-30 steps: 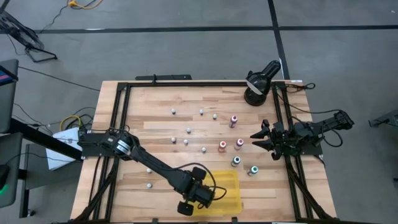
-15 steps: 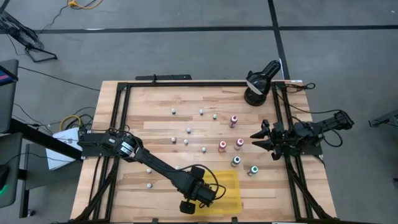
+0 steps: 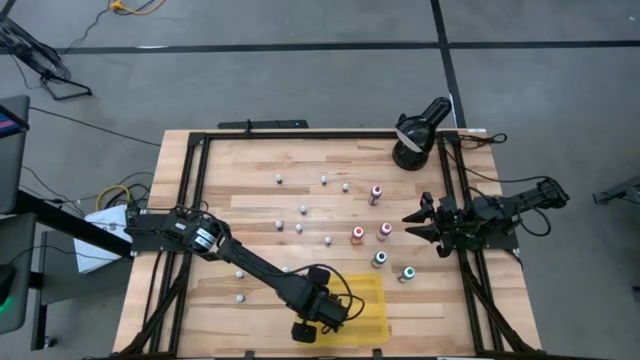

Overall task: Pick & Place food coloring
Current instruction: Put the small light green food coloring bottle in the yellow bin, then put the small purple food coloring bottle in the yellow bin

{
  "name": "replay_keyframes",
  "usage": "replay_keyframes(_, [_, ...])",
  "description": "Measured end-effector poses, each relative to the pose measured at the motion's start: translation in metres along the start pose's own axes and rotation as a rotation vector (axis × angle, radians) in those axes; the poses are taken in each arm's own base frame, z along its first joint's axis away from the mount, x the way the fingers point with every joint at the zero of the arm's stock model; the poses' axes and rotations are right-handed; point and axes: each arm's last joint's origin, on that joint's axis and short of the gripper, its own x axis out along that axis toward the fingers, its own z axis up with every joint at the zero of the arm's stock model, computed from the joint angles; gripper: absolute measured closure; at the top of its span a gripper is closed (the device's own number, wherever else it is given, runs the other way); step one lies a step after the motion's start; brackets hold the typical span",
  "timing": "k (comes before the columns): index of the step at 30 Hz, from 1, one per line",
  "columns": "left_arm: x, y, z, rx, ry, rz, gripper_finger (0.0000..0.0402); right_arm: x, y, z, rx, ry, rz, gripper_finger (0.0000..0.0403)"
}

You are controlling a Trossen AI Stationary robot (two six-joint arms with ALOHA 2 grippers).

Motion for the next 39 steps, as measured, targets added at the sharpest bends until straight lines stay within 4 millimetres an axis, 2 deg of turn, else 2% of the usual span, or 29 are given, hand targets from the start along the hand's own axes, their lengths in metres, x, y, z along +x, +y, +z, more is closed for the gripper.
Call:
replay_keyframes(7, [0.0,0.0,0.0,0.001,-0.004,0.004,0.0292,0.0,0.0,0.0,0.0,0.0,0.0,0.0264])
replay_keyframes(14, [-0.001,0.0,0.002,0.002,-0.01,0.001,0.0288,0.0,0.0,0.0,0.0,0.0,0.0,0.0266])
replay_keyframes(19, [-0.017,-0.001,0.011,0.004,-0.055,-0.02,0.0288,0.0,0.0,0.0,0.0,0.0,0.0,0.0264])
replay_keyframes(31, [-0.064,0.006,0.019,0.008,-0.056,0.002,0.0287,0.0,0.0,0.0,0.0,0.0,0.0,0.0262])
replay_keyframes(39, [-0.081,0.01,0.017,0.047,-0.07,0.071,0.0287,0.0,0.0,0.0,0.0,0.0,0.0,0.0264])
